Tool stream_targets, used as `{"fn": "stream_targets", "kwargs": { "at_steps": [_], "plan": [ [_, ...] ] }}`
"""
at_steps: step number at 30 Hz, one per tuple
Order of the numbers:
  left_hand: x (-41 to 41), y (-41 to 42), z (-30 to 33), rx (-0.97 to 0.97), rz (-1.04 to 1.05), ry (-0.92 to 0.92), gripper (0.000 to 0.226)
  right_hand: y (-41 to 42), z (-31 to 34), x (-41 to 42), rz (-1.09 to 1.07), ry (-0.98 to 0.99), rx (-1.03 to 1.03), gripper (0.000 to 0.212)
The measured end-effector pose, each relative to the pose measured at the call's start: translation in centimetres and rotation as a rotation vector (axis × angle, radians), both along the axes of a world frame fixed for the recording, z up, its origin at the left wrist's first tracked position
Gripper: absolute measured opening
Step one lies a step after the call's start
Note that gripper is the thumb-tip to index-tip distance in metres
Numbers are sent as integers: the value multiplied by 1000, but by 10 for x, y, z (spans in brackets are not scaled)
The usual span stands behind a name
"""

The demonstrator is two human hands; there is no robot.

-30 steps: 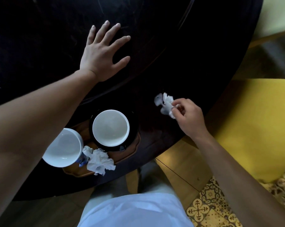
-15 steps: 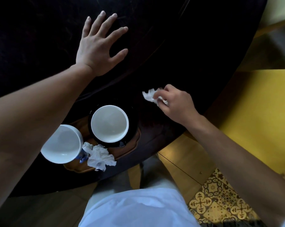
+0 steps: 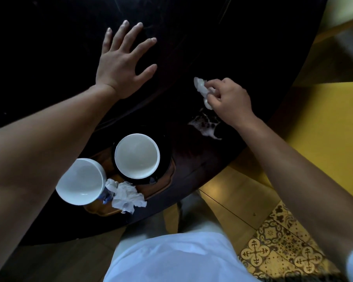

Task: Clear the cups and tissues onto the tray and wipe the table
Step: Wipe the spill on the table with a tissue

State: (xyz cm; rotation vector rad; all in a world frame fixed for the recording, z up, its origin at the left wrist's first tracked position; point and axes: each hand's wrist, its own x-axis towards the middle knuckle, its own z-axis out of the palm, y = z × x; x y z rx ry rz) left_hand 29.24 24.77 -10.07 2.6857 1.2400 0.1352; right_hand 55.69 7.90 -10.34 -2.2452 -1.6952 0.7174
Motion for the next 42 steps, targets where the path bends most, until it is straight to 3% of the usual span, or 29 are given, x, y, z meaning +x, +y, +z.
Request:
{"fn": "stream_targets", "kwargs": {
  "at_steps": [9,14,22,29,36,42],
  "plan": [
    [-2,1,0,1,-7,5,62,-65,8,-25,126,-104,-39,27],
    [-4,-1,-1,4,-4,-7,62,-71,23,-7,-104,17,55,27],
    [-4,0,-2,-6,0,-7,61,-128,9,-41,-94,-23,-54,29],
    [-6,-1,-1,-3,1,-9,61,-80,1,-34,-180,-107,46,26],
    [-7,-2,-1,-6,7,-19,60,-13,10,15,-373,-65,158,27],
    [-5,-1,-1,-2,-1,-14,60,-32,-1,7,-231,-107,6,30]
  ]
}}
